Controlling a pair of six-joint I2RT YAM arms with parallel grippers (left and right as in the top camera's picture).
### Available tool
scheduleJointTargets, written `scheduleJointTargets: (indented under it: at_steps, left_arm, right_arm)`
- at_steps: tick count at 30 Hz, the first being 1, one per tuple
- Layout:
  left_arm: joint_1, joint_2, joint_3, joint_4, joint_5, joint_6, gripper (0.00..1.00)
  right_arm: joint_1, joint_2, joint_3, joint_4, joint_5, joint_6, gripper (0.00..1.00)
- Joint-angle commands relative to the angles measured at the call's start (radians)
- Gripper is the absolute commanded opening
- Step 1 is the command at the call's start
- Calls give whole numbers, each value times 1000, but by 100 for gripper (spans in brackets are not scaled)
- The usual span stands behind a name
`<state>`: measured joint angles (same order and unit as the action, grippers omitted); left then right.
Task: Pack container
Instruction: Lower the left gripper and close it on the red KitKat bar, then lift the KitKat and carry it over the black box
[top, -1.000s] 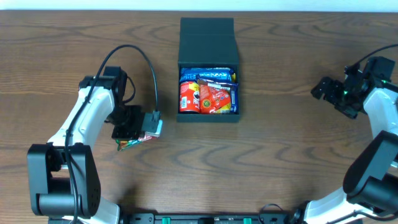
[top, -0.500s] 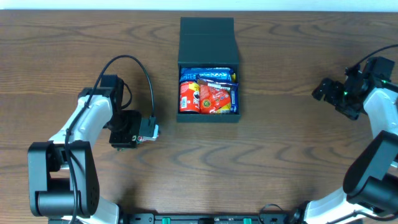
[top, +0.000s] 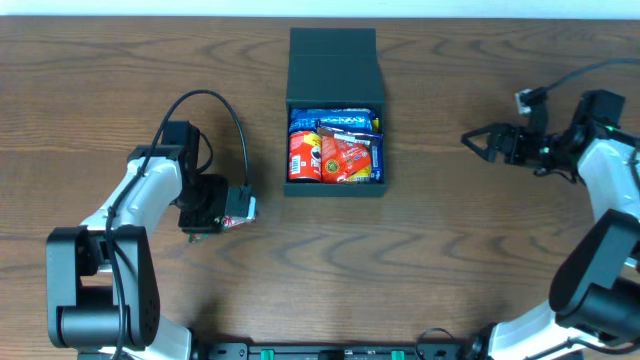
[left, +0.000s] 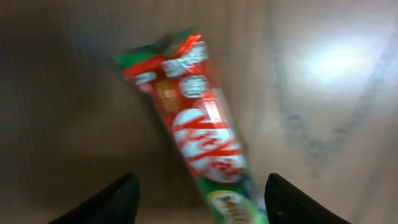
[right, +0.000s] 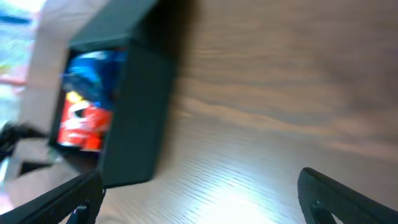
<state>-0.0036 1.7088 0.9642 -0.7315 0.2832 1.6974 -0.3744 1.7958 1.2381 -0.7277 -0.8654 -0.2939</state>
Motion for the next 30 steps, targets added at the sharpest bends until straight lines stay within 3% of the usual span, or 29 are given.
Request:
scheduleJointTargets:
  at_steps: [1,26,30]
  left_arm:
    - [3,12,-34,35,2,-52,66]
    - [3,41,-60,56,32,-86,60]
    - [3,45,-60,66,31,-86,50]
  right_arm:
    - [36,-24,16,5,-108,-82,99]
    - [80,-24,16,2,-84,-81,99]
    - [80,-24,16,2,-84,-81,99]
